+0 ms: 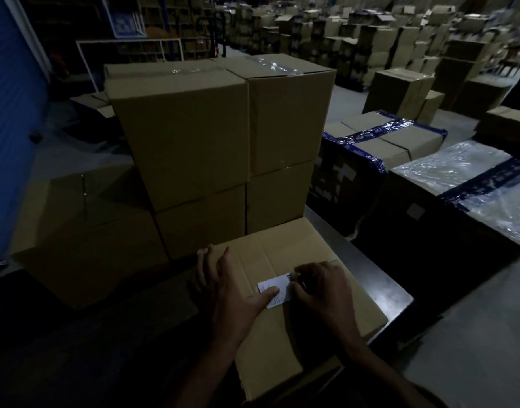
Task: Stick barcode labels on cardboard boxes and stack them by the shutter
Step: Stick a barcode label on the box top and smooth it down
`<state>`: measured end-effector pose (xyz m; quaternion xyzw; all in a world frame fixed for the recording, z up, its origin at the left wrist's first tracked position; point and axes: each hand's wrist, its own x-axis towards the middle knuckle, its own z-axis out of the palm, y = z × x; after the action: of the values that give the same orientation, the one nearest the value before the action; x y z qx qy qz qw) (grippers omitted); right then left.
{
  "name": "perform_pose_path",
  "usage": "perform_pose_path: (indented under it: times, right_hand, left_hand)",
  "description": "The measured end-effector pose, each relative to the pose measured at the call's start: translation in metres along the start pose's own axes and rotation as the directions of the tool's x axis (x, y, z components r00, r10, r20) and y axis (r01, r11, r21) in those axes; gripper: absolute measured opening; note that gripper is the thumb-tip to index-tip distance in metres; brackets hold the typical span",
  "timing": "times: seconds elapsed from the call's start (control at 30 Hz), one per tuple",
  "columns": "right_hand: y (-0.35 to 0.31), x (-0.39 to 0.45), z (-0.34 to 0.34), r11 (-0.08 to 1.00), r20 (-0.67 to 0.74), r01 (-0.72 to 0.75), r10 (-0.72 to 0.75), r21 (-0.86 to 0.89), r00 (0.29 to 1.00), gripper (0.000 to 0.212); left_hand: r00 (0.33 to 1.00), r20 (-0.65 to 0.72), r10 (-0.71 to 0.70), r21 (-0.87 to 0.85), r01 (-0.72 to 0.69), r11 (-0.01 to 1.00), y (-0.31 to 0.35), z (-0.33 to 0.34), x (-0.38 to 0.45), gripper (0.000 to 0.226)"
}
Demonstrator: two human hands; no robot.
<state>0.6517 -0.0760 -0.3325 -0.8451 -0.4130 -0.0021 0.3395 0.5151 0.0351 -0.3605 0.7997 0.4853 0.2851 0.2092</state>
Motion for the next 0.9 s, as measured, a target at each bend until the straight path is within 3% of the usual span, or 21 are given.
perform_pose_path:
  times: [0.13, 0.27, 0.4, 0.57, 0.73, 0.9]
  right_hand:
    - [-0.005, -0.005, 0.002, 0.999, 0.014, 0.031, -0.031, -0.027, 0.999, 0.023]
    - [-0.007, -0.004, -0.006, 0.975, 0.081, -0.096, 0.081, 0.199, 0.993, 0.026]
    - [-0.011, -0.005, -0.004, 0.962, 0.064, -0.151, 0.14, 0.227, 0.988, 0.036]
    - [-0.001, -0.001, -0.005, 0.937, 0.137, -0.21, 0.178, 0.277, 0.974, 0.028]
    - [0.002, 0.0, -0.002, 0.942, 0.11, -0.199, 0.175, 0.269, 0.978, 0.027]
    - [0.007, 0.0, -0.003, 0.898, 0.166, -0.238, 0.188, 0.37, 0.968, 0.023]
  left_hand:
    - [0.998, 0.029, 0.047, 0.012, -0.047, 0.999, -0.002, 0.003, 0.002, 0.113]
    - [0.997, 0.023, 0.072, 0.031, -0.073, 0.997, -0.001, 0.002, 0.003, 0.111]
    - [0.997, 0.012, 0.071, -0.009, -0.071, 0.997, 0.0, 0.0, 0.002, 0.112]
    - [0.997, 0.031, 0.076, -0.014, -0.076, 0.997, -0.001, 0.0, 0.001, 0.11]
    - [0.996, 0.024, 0.084, -0.022, -0.084, 0.996, -0.002, 0.002, 0.001, 0.109]
    - [0.995, 0.008, 0.096, -0.001, -0.096, 0.995, -0.003, 0.004, 0.001, 0.109]
